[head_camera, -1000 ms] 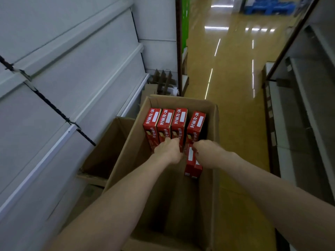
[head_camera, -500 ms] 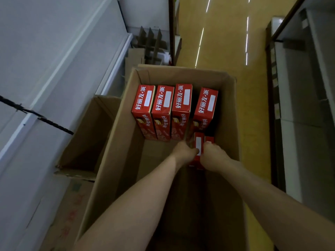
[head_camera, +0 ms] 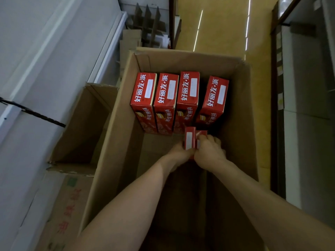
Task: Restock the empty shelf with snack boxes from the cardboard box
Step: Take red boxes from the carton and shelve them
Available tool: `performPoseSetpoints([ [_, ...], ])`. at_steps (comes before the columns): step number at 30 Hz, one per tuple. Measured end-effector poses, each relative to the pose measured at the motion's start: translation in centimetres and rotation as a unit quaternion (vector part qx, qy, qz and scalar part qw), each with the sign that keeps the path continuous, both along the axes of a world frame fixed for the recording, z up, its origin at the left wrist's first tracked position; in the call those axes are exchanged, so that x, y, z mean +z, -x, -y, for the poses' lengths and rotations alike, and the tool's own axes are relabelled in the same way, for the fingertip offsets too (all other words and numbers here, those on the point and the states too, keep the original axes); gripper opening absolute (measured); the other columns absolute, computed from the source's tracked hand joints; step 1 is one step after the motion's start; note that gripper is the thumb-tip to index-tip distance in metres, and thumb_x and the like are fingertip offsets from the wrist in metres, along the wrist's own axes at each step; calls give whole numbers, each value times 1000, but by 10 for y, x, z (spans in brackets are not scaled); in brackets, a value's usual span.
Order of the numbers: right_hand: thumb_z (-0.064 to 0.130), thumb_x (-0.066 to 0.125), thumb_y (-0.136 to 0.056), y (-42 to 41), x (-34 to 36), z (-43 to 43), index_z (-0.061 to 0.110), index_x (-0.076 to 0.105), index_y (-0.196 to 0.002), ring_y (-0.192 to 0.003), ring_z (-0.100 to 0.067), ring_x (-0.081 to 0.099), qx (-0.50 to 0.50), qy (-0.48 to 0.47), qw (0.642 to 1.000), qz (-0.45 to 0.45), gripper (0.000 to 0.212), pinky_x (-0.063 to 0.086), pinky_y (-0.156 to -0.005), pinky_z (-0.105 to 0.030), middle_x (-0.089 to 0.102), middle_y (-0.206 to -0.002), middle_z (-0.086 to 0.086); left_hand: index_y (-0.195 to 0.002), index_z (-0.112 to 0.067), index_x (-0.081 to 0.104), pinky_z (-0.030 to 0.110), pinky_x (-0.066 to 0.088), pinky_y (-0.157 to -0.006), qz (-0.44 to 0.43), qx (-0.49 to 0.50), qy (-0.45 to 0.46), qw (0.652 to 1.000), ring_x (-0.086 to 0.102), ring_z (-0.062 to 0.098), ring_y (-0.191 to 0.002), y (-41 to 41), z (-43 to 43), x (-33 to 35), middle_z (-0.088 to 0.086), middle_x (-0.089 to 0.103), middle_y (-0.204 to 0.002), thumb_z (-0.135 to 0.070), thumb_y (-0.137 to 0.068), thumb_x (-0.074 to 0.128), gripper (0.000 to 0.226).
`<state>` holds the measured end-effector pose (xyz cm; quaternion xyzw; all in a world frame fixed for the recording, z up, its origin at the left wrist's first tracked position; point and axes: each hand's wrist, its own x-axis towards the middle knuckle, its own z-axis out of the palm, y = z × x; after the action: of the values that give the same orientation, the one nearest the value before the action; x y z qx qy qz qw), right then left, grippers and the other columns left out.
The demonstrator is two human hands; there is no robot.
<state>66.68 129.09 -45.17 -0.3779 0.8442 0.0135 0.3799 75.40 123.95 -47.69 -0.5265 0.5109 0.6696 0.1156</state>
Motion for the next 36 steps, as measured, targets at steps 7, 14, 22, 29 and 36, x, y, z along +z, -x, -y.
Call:
performPoseSetpoints([
  [7, 33, 64, -89, -5, -20, 0, 20, 40, -135, -126, -32, 38, -30, 27, 998, -48, 54, 46, -97, -42, 23, -142, -11, -150, -23, 25, 42, 38, -108, 21, 69, 60, 996, 42, 23, -135, -30, 19, -18, 3, 44, -145, -8, -94, 58, 67],
  [14, 16, 67, -87, 8, -34, -6, 16, 33, -136, -118, -34, 48, -96, 98, 987, -78, 60, 50, -88, -41, 23, -139, -13, -139, -13, 43, 30, 41, -82, 34, 133, 6, 990, 54, 26, -121, -12, 17, -27, 9, 55, -133, -23, -91, 67, 54],
  [22, 21, 66, -87, 10, -3, -8, 20, 12, -149, -116, -34, 55, -158, 87, 983, 29, 82, 49, -88, -44, 53, -130, -13, -139, -12, 47, 31, 45, -85, 53, 132, 46, 989, 55, 26, -119, -18, 5, 2, 10, 57, -132, -18, -90, 65, 52],
  [29, 33, 66, -85, 18, 74, -28, 16, 44, -127, -102, -27, 63, -162, 142, 976, 23, 50, 53, -77, -37, 60, -119, -7, -134, -14, 49, 34, 46, -79, 30, 151, 109, 982, 58, 26, -109, -33, -4, 68, 7, 60, -116, -23, -92, 64, 45],
  [36, 25, 67, -87, 22, 168, -79, 15, 45, -127, -88, -16, 57, -233, 245, 939, 55, 46, 51, -69, -30, 58, -107, -2, -125, -14, 52, 36, 52, -90, -54, 109, 219, 968, 61, 22, -103, -24, -34, 163, 3, 62, -109, -25, -89, 66, 40],
])
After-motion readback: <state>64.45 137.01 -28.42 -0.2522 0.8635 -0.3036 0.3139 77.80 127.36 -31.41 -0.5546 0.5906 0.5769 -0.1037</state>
